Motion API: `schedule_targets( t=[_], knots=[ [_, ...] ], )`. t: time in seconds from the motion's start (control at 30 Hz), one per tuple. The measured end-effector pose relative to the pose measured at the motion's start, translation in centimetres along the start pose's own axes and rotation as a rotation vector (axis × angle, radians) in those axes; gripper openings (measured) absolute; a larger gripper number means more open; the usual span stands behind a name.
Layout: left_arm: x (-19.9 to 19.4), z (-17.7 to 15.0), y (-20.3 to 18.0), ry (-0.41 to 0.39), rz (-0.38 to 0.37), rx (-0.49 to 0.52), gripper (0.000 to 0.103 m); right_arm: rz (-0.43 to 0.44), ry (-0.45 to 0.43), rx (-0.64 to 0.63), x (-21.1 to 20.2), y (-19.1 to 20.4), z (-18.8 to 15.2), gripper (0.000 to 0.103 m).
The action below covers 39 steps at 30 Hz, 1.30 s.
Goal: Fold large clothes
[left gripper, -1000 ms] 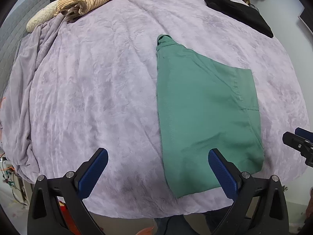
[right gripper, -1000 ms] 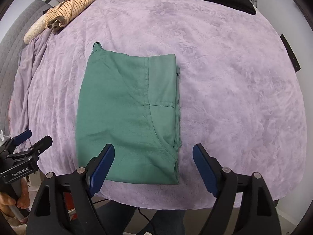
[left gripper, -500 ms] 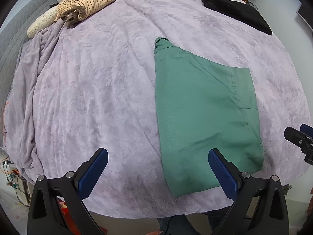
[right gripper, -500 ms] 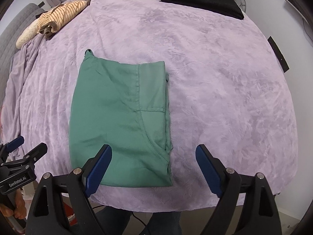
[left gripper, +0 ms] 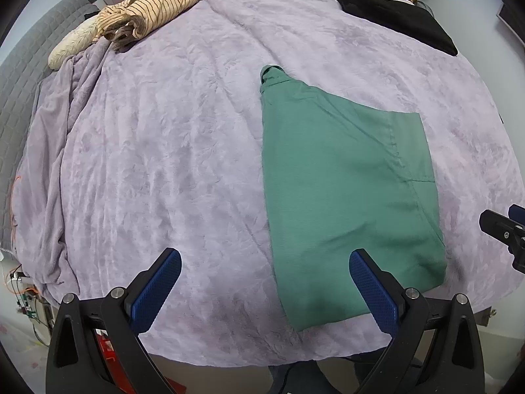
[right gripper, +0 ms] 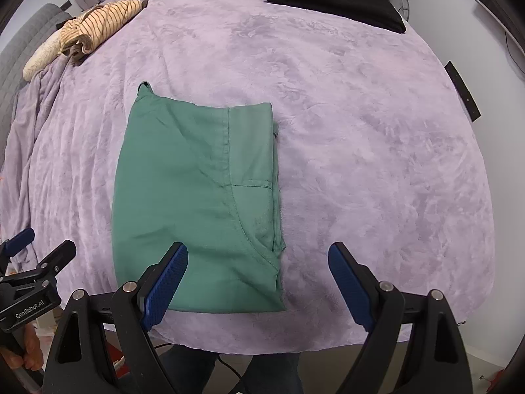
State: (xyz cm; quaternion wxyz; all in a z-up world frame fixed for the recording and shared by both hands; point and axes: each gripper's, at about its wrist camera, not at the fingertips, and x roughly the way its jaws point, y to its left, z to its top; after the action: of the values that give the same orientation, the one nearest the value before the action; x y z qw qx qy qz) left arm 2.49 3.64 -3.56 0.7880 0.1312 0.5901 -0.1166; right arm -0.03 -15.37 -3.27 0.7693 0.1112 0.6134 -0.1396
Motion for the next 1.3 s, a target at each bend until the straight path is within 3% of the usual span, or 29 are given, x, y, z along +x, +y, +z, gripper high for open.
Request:
schedule_targets(
  t=[1.3],
  knots=[
    [-0.43,-0.25,0.18,-0.006,0.006,0.011,0.103,-0.007,0.012,0.005,-0.07,0.05,-0.5,0.089]
  ],
)
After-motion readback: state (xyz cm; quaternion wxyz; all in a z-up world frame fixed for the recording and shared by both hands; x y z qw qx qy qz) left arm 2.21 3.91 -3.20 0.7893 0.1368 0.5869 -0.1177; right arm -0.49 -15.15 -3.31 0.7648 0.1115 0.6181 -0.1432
